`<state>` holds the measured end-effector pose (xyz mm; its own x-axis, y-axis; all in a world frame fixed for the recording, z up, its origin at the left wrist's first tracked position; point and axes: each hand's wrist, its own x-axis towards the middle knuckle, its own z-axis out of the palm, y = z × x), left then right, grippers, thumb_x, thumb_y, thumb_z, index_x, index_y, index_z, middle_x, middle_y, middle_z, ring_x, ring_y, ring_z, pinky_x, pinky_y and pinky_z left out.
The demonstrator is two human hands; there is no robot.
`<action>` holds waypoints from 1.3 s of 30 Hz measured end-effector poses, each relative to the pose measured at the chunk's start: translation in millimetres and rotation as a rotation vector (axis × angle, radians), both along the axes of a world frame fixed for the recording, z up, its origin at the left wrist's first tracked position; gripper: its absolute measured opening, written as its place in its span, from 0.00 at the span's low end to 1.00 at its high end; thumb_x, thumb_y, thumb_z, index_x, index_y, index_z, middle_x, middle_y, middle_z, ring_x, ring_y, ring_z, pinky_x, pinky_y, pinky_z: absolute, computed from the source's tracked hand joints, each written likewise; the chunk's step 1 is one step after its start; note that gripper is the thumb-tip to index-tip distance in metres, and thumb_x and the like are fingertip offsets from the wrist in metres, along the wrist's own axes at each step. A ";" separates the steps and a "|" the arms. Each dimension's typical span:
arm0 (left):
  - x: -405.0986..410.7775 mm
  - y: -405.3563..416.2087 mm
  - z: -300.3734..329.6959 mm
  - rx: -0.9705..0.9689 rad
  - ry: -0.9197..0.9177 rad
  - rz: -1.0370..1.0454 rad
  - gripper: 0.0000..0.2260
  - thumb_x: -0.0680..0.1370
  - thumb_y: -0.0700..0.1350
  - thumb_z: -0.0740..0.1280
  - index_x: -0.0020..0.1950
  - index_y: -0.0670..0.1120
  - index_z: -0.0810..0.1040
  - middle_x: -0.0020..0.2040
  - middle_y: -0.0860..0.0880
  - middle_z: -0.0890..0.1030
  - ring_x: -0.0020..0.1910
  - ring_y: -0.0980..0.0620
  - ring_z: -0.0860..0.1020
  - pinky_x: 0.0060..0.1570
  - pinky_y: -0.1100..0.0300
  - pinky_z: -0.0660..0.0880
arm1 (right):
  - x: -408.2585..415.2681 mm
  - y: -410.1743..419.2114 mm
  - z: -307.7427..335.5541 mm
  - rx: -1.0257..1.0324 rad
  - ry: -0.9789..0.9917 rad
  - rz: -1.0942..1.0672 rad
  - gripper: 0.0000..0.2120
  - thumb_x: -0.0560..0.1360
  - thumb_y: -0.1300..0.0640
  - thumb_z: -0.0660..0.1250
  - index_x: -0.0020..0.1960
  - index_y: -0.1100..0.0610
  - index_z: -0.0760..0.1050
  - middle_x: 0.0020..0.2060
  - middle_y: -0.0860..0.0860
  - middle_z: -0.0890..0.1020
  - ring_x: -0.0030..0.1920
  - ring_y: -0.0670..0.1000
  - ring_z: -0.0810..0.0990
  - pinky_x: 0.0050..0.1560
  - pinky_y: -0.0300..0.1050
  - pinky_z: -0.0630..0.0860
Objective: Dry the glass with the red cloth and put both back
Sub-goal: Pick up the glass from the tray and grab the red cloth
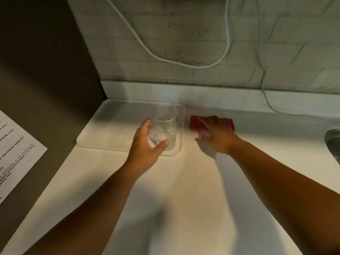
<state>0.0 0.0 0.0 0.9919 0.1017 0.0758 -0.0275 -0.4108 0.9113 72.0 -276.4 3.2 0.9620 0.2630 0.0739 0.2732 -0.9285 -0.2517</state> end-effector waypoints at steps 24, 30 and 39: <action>-0.4 -5.0 5.2 -0.233 -0.098 0.085 0.36 0.63 0.61 0.82 0.69 0.66 0.73 0.62 0.59 0.81 0.63 0.51 0.81 0.63 0.46 0.81 | -10.9 1.7 -19.9 -0.166 -0.045 -0.075 0.28 0.77 0.41 0.57 0.75 0.48 0.65 0.70 0.53 0.72 0.70 0.59 0.68 0.71 0.57 0.63; -33.1 7.7 39.8 -0.298 -0.194 0.044 0.31 0.65 0.56 0.80 0.67 0.63 0.75 0.60 0.52 0.83 0.60 0.50 0.83 0.59 0.56 0.79 | -21.2 9.3 -18.8 -0.237 -0.244 -0.110 0.16 0.74 0.44 0.63 0.55 0.53 0.79 0.48 0.53 0.81 0.47 0.58 0.78 0.47 0.52 0.74; -51.3 10.1 44.4 -0.356 -0.152 0.064 0.28 0.67 0.52 0.80 0.64 0.66 0.76 0.57 0.57 0.85 0.58 0.50 0.84 0.55 0.57 0.80 | -0.7 28.3 12.4 -0.240 0.047 -0.081 0.06 0.77 0.53 0.64 0.52 0.53 0.74 0.38 0.48 0.74 0.45 0.56 0.81 0.40 0.45 0.70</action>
<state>-51.3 10.1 44.4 0.9629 0.2092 0.1702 -0.1578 -0.0746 0.9846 71.3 -248.1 15.7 0.9814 0.1900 -0.0265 0.1891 -0.9814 -0.0323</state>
